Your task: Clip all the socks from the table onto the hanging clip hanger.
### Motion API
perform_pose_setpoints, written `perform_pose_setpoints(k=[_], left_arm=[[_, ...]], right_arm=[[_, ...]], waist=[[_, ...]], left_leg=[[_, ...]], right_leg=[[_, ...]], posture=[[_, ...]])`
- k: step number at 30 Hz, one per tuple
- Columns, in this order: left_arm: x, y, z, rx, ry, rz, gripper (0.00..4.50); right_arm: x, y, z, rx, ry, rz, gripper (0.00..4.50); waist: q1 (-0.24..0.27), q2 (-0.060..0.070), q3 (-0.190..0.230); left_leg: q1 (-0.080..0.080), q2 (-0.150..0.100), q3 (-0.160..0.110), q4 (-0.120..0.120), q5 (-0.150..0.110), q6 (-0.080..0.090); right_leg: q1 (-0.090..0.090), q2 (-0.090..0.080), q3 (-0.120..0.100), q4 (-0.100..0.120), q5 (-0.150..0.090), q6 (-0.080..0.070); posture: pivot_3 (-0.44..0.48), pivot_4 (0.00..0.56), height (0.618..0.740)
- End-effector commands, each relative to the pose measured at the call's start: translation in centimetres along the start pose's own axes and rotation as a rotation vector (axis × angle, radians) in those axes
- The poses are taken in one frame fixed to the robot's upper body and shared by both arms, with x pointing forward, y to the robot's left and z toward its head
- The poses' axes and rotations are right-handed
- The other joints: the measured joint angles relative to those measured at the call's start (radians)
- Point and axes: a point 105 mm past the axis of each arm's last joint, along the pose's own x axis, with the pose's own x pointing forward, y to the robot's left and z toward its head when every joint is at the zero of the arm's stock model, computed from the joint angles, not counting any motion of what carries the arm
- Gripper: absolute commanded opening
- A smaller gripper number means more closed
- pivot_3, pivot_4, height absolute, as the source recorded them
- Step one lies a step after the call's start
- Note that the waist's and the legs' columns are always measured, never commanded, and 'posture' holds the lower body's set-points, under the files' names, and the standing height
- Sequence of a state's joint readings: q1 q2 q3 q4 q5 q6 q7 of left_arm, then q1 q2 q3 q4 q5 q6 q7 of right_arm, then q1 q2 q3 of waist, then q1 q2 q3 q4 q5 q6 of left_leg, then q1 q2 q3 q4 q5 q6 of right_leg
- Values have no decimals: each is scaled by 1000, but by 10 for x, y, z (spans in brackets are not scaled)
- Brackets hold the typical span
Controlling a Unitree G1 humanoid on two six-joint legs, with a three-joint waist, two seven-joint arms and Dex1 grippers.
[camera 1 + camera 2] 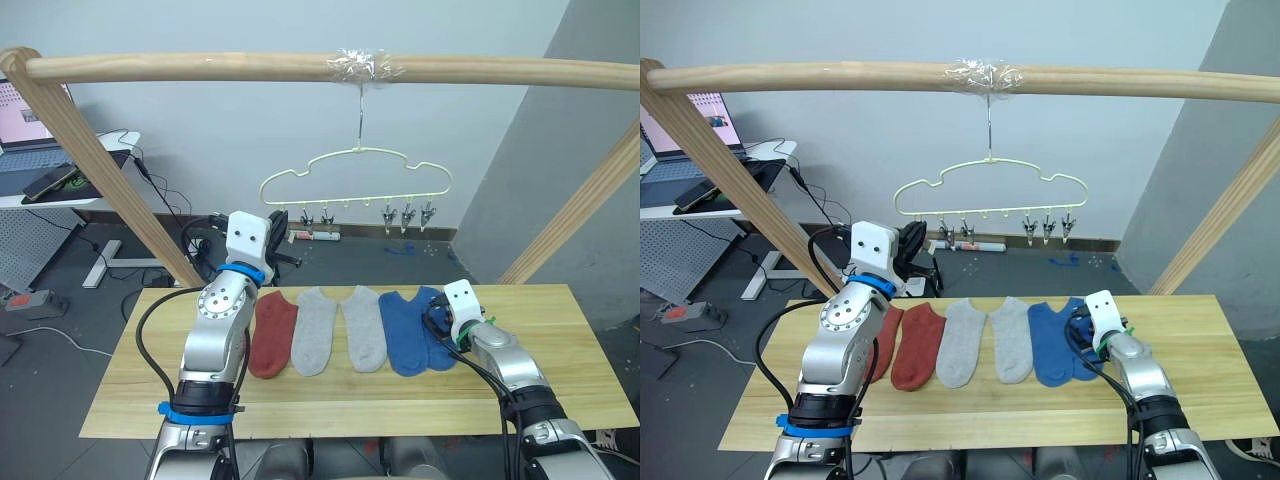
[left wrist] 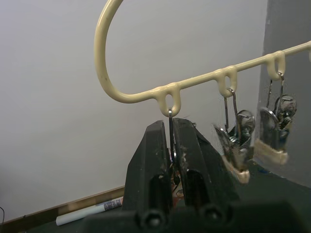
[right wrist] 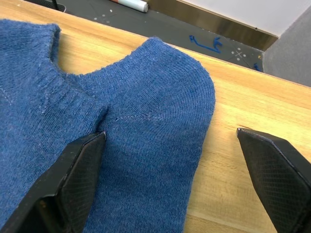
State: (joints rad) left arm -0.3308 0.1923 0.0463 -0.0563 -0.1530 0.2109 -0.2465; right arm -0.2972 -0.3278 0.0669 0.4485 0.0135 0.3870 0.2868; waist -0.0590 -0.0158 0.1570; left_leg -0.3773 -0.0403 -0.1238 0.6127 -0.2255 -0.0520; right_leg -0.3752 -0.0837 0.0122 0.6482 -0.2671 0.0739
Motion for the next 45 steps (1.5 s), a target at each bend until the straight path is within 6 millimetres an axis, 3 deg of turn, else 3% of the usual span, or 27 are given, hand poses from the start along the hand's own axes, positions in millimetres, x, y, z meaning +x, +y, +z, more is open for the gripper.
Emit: perform_pose_setpoints(k=[1, 3, 13, 18, 21, 24, 29, 34, 39, 45], left_arm=[[-2, 7, 0, 3, 4, 36, 0], [0, 7, 1, 3, 3, 34, 0], [1, 8, 0, -1, 4, 37, 0], [1, 5, -3, -41, 14, 20, 0], [0, 4, -6, -98, 33, -10, 0], [-1, 3, -10, -156, 60, -57, 0], [0, 3, -11, -174, 78, -93, 0], [3, 3, -9, -203, 77, -111, 0], [3, 1, -4, -345, 92, -156, 0], [-1, -5, 12, -752, 107, -266, 0]], right_arm=[[1, 7, -14, -14, 46, 33, 4127], [0, 6, -18, -10, 59, 27, 3582], [-10, -8, -32, -24, 81, 20, 17], [-25, -23, -32, -75, 44, 13, 17], [-40, -28, -7, -180, -52, 28, 17], [-60, -20, 24, -255, -159, 92, 17], [-83, -13, 41, -414, -214, 135, 17], [-95, -15, 63, -417, -283, 117, 17], [-113, 23, 95, -283, -388, 319, 17], [-122, 81, 113, -214, -447, 590, 17]], waist=[[0, 0, 0], [1, 0, 0], [6, -1, -1], [8, -1, -1], [8, -1, -1], [-2, 0, -1], [-1, -1, -1], [1, -1, -1], [-2, -2, 0], [-2, -3, 0]], left_leg=[[0, 0, 0, 0, 0, 0], [1, 0, 0, 0, 0, 0], [3, 0, 1, 0, 0, 0], [3, 0, 1, 0, 0, 0], [3, 0, 1, 0, 0, 0], [2, 0, 2, 0, 0, 0], [3, 1, 2, 0, 0, 0], [2, 1, 3, 0, 0, 0], [2, 1, 2, 0, 0, 0], [1, 1, 0, 0, 0, 0]], right_leg=[[0, 0, 0, 0, 0, 0], [1, 0, 0, 0, 0, 0], [3, 0, 1, 0, 0, 1], [3, 0, 1, 0, -2, 4], [3, 0, 1, 0, -2, 5], [2, 0, 2, 0, -2, 5], [2, 1, 2, 0, -2, 6], [2, 1, 3, -1, -2, 6], [2, 1, 2, -1, -2, 6], [2, 1, 1, -2, -2, 6]], posture=[[-24, 130, 740], [-25, 130, 740], [-27, 135, 740], [-32, 135, 740], [-47, 133, 740], [-61, 128, 740], [-78, 124, 740], [-82, 122, 740], [-89, 128, 740], [-94, 132, 740]])
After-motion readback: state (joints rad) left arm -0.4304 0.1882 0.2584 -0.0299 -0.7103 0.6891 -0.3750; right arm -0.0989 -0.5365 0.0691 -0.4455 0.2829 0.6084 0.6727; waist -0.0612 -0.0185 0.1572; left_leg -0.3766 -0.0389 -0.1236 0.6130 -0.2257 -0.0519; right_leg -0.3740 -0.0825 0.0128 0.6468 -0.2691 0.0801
